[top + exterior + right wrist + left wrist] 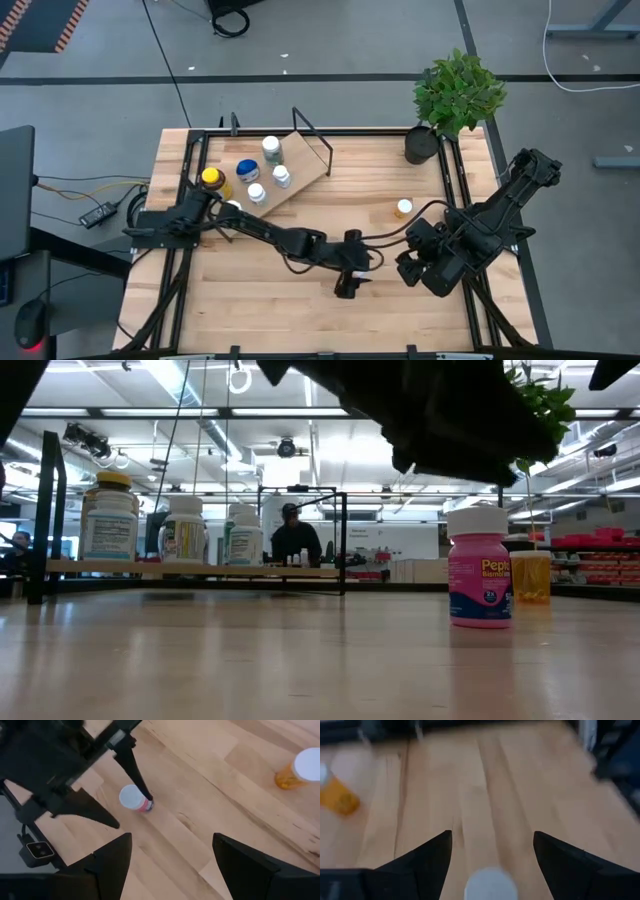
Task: Pick and place medicine bottles onto shelf by color
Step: Put the pink medicine bottle on the shelf
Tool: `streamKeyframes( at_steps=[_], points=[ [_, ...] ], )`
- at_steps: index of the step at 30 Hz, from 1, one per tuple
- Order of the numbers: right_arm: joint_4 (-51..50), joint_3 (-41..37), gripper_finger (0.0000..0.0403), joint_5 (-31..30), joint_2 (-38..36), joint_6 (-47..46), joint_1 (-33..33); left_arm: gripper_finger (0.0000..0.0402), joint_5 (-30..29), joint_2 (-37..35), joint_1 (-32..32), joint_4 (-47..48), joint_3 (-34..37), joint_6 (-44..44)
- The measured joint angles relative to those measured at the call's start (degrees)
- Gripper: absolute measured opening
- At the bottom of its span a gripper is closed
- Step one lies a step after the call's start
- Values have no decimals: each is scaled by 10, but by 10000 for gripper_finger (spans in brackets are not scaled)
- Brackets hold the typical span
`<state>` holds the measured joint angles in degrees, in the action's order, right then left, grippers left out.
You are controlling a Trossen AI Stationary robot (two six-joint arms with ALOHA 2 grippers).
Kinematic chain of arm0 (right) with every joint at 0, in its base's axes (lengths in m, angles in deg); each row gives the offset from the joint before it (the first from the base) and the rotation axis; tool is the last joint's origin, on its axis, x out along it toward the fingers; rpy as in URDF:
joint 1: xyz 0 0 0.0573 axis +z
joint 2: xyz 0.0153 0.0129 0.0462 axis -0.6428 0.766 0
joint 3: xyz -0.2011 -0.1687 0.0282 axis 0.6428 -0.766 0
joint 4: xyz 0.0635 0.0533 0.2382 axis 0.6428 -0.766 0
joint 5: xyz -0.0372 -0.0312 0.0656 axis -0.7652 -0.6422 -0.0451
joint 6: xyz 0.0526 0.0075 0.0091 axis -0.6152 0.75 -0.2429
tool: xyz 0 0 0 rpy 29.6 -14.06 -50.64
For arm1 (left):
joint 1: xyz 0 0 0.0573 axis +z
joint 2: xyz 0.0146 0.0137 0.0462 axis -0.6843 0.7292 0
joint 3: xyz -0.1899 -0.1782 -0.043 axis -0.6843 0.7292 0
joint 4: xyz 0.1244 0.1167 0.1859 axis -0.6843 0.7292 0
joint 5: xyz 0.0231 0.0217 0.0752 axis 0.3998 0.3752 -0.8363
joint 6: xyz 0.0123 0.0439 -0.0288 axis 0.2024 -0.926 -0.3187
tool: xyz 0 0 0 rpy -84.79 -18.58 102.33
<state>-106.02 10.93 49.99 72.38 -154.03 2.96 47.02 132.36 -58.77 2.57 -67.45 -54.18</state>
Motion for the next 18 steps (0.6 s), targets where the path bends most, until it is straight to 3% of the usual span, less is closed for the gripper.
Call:
streamKeyframes(
  at_steps=[5,12,18],
  points=[
    [-2,0,284,-1,0,-5,0,286,1,13,0,122,-37,1],
    [-4,0,284,-21,0,-7,0,286,23,14,2,157,-24,25],
    [-5,0,284,-27,0,-14,0,286,24,19,2,125,-24,37]
  ],
)
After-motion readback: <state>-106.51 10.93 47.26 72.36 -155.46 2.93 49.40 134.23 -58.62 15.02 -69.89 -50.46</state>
